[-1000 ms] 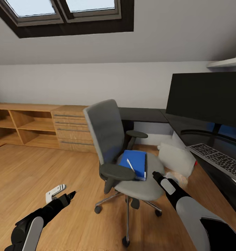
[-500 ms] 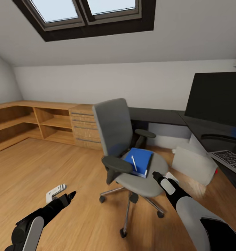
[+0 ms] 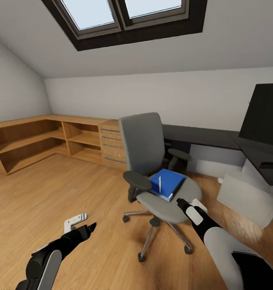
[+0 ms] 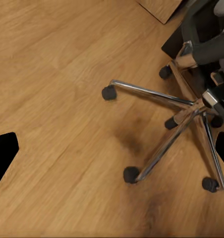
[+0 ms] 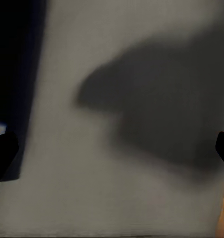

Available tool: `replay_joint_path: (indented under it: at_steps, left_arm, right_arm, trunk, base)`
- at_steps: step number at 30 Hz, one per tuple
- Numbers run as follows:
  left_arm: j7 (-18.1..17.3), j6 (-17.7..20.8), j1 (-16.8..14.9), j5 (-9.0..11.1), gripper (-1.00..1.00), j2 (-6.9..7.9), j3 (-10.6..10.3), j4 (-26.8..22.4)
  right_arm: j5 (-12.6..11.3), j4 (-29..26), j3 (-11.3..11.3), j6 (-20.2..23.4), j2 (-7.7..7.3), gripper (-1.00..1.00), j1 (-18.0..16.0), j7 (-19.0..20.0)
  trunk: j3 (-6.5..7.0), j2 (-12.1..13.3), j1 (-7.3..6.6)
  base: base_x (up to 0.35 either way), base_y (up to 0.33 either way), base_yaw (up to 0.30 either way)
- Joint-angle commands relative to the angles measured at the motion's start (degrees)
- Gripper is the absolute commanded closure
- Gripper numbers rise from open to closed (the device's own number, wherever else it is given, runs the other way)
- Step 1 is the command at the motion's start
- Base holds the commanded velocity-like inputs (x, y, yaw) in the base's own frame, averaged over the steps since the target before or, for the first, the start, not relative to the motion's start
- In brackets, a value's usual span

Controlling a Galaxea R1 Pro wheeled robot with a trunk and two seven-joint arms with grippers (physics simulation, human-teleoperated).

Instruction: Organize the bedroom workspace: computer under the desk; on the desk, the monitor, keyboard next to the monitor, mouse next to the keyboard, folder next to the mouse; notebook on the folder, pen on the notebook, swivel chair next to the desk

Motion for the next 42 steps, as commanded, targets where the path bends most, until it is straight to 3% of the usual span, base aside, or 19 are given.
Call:
replay_joint_path:
  at_steps: [1, 21, 29, 34, 42]
  left_arm:
    - [0.43, 0.26, -0.06, 0.49, -1.0, -0.05, 0.02, -0.03]
    - [0.43, 0.3, -0.06, 0.31, -1.0, 0.02, -0.01, 0.07]
    - [0.43, 0.3, -0.06, 0.31, -1.0, 0.03, 0.14, 0.07]
    - [0.43, 0.29, -0.06, 0.31, -1.0, 0.03, 0.2, 0.07]
    - [0.43, 0.29, -0.06, 0.22, -1.0, 0.03, 0.34, 0.08]
  right_arm:
    - [-1.55, -0.18, -0.1, 0.28, 0.17, -1.0, 0.03, 0.02]
    - [-1.4, -0.26, -0.12, 0.26, -0.03, -1.0, 0.03, -0.02]
    - [-1.6, -0.19, -0.18, 0.2, -1.63, -1.0, 0.03, 0.04]
    - [-1.67, -0.19, -0.28, 0.15, -1.88, -1.0, 0.03, 0.05]
    - [-5.65, -0.18, -0.44, 0.11, -3.19, -1.0, 0.03, 0.06]
  trunk:
    - [-0.06, -0.02, 0.0]
    - [-0.06, -0.02, 0.0]
    - [-0.06, -0.02, 0.0]
    - [-0.06, -0.02, 0.0]
    - [-0.06, -0.02, 0.0]
  base:
    - [0.0, 0.0, 0.273]
    - [0.018, -0.026, 0.039]
    - [0.017, -0.025, 0.0]
    - [0.002, -0.003, 0.0]
    - [0.0, 0.0, 0.0]
